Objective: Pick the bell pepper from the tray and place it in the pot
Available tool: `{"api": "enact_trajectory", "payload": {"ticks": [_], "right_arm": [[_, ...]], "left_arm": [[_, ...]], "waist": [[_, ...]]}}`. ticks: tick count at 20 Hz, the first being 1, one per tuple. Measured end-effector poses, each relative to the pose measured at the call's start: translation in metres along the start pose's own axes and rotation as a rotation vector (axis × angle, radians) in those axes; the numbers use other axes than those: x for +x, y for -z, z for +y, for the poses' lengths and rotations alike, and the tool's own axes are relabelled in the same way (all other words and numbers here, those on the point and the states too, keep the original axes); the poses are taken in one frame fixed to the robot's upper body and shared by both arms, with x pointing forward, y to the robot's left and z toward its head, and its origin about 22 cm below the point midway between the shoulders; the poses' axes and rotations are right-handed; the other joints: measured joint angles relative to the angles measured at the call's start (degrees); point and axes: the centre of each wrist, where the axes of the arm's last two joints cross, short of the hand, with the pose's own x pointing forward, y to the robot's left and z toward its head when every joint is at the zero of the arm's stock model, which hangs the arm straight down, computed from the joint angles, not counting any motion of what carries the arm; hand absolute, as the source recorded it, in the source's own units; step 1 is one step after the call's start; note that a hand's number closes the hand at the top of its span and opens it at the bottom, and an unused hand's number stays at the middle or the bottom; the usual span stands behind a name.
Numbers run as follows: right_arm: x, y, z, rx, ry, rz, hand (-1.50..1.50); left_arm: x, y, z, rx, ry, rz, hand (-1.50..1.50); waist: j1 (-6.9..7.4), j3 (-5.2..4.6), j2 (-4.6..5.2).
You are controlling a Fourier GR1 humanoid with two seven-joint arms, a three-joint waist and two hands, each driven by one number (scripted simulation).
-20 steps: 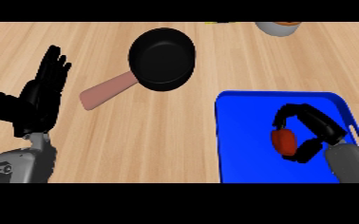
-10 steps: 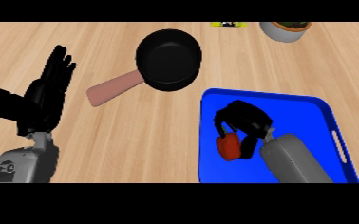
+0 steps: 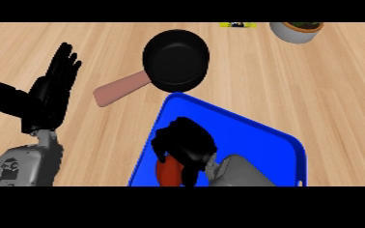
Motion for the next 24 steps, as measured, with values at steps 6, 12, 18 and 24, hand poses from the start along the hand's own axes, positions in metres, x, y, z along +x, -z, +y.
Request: {"api": "enact_trajectory", "payload": {"ticks": [6, 12, 18, 24], "right_arm": [[0.058, -0.01, -0.035, -0.338, 0.074, 0.054, 1.5], [0.101, -0.009, -0.069, -0.608, 0.126, 0.133, 1.5], [0.128, 0.015, -0.102, -0.721, 0.127, 0.205, 1.5], [0.122, 0.043, -0.139, -0.761, 0.184, 0.249, 1.5]], "left_arm": [[-0.001, 0.002, 0.004, 0.012, 0.0, 0.007, 0.0], [0.0, 0.002, 0.005, 0.014, 0.002, 0.001, 0.0], [0.0, 0.002, -0.001, 0.018, -0.003, -0.008, 0.0], [0.003, -0.003, 0.005, 0.02, -0.001, -0.015, 0.0]], "waist": [[-0.91, 0.13, -0.01], [-0.91, 0.11, 0.36], [-1.2, 0.12, 0.83], [-1.69, 0.18, 1.13]]}}
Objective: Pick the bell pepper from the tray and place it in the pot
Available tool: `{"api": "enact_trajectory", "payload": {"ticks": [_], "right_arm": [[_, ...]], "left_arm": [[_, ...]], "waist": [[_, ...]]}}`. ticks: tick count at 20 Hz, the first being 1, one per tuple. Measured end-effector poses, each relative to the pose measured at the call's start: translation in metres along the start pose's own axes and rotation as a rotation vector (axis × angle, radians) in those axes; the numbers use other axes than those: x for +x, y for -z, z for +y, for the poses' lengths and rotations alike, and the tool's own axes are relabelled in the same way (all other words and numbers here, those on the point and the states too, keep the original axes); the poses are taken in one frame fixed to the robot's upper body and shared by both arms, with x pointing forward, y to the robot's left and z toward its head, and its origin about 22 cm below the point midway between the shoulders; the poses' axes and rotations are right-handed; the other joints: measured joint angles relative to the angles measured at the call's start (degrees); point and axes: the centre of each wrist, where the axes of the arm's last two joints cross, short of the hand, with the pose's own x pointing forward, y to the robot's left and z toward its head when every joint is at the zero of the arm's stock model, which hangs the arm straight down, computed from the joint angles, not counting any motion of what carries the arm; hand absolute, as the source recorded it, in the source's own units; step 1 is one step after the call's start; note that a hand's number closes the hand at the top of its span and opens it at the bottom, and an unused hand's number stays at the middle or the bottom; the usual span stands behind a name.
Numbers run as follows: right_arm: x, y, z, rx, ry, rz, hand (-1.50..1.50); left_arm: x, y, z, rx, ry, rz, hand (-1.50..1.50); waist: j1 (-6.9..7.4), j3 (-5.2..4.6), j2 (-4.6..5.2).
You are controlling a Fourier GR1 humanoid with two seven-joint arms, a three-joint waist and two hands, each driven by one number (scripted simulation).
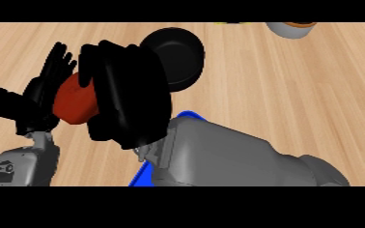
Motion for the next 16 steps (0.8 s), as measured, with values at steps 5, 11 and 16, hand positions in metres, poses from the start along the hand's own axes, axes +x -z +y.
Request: {"api": "enact_trajectory", "payload": {"ticks": [5, 11, 16], "right_arm": [[-0.022, 0.031, 0.012, -0.016, 0.039, 0.06, 1.5], [-0.058, 0.062, 0.022, -0.096, -0.123, 0.069, 1.5], [-0.091, 0.082, 0.035, -0.136, -0.309, 0.09, 1.5]], "left_arm": [[0.0, 0.005, 0.0, 0.005, -0.003, -0.001, 0.0], [-0.002, 0.005, 0.006, 0.006, -0.002, 0.001, 0.0], [-0.001, 0.006, 0.003, 0.007, 0.001, -0.003, 0.0]], "waist": [[-0.06, 0.01, 0.31], [-0.14, -0.02, 0.37], [-0.03, 0.01, 0.53]]}}
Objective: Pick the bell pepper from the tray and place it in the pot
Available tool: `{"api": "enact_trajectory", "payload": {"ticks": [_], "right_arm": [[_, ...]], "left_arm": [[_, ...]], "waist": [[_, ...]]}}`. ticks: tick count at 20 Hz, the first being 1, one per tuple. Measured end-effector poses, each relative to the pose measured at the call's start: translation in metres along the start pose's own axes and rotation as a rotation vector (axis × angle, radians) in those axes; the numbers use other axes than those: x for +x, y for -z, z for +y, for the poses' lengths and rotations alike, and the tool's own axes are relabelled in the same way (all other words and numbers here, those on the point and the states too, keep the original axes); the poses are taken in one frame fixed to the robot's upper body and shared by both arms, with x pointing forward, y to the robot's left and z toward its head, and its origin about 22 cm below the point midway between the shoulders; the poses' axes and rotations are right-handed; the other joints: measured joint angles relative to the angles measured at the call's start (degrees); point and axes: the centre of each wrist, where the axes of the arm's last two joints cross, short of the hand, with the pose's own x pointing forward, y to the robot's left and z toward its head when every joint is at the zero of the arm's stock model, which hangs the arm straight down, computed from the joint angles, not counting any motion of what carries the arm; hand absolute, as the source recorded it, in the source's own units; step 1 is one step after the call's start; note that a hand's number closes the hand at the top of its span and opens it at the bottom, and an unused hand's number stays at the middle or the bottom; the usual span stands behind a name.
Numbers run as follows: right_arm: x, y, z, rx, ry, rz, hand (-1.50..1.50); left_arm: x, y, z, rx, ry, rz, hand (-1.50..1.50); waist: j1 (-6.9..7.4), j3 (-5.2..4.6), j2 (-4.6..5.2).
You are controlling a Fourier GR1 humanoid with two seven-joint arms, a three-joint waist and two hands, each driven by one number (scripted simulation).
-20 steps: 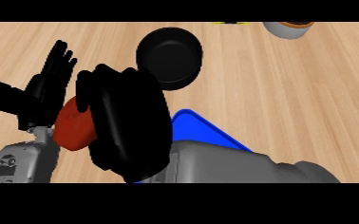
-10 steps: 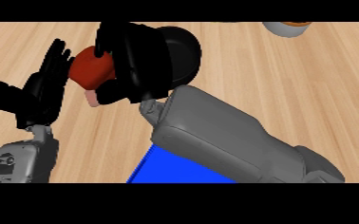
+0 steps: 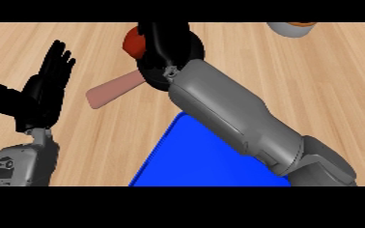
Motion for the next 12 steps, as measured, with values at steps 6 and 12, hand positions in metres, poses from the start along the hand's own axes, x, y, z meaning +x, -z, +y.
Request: {"api": "enact_trajectory", "payload": {"ticks": [6, 12], "right_arm": [[-0.037, 0.014, 0.021, 0.028, -0.06, 0.037, 1.5], [-0.069, 0.016, 0.03, 0.129, 0.048, 0.16, -1.5]], "left_arm": [[0.006, 0.005, -0.009, -0.017, 0.0, -0.014, 0.0], [0.01, 0.007, -0.014, -0.037, -0.005, -0.023, 0.0]], "waist": [[1.22, 0.02, 0.47], [2.36, 0.05, 0.93]]}}
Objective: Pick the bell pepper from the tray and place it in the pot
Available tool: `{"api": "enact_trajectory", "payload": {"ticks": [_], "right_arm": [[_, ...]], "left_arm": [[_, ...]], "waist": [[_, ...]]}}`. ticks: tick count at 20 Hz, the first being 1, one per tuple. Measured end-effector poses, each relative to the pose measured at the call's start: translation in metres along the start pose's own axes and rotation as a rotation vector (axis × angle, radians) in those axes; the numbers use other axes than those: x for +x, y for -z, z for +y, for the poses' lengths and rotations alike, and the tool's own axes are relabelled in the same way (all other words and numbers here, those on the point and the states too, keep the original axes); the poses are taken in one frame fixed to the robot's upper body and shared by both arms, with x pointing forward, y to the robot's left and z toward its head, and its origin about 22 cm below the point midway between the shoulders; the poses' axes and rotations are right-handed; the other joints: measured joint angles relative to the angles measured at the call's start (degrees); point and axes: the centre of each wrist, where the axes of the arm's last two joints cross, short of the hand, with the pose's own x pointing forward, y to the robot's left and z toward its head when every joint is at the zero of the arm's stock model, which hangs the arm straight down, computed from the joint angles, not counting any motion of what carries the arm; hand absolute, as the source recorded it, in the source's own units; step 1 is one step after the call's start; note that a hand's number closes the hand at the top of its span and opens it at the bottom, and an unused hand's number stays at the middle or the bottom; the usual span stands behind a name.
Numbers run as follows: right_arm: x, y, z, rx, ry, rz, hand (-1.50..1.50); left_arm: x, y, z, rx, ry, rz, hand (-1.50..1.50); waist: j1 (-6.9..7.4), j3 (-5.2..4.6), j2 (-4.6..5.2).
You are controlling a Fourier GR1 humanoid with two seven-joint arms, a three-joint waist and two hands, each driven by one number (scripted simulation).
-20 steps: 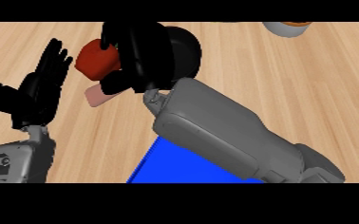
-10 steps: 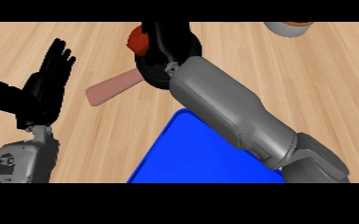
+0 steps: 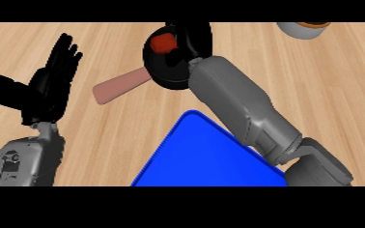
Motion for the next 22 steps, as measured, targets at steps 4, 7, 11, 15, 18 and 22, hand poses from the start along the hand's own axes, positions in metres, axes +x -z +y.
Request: {"api": "enact_trajectory", "payload": {"ticks": [4, 7, 11, 15, 18, 22], "right_arm": [[-0.013, 0.001, 0.002, 0.096, 0.109, 0.0, -1.5], [-0.02, -0.001, 0.002, 0.106, 0.244, -0.024, -1.5], [-0.02, 0.005, -0.008, 0.068, 0.447, -0.043, -1.5], [-0.032, 0.01, -0.013, 0.033, 0.597, -0.039, -1.5], [-0.049, 0.016, -0.018, 0.02, 0.676, -0.038, -1.5], [-0.077, 0.025, -0.031, 0.025, 0.738, -0.036, -1.5]], "left_arm": [[-0.003, -0.003, -0.006, -0.008, -0.004, -0.003, 0.0], [-0.002, -0.001, -0.008, -0.015, -0.003, -0.005, 0.0], [-0.002, -0.002, -0.004, -0.015, -0.004, -0.004, 0.0], [-0.005, -0.006, 0.001, -0.002, -0.004, 0.001, 0.0], [-0.005, -0.01, 0.001, 0.015, 0.005, 0.008, 0.0], [-0.008, -0.014, 0.008, 0.026, 0.006, 0.019, 0.0]], "waist": [[0.72, 0.03, 0.17], [1.05, 0.08, 0.31], [0.88, 0.1, 0.21], [0.18, 0.09, -0.05], [-0.87, 0.08, -0.37], [-1.84, 0.05, -0.67]]}}
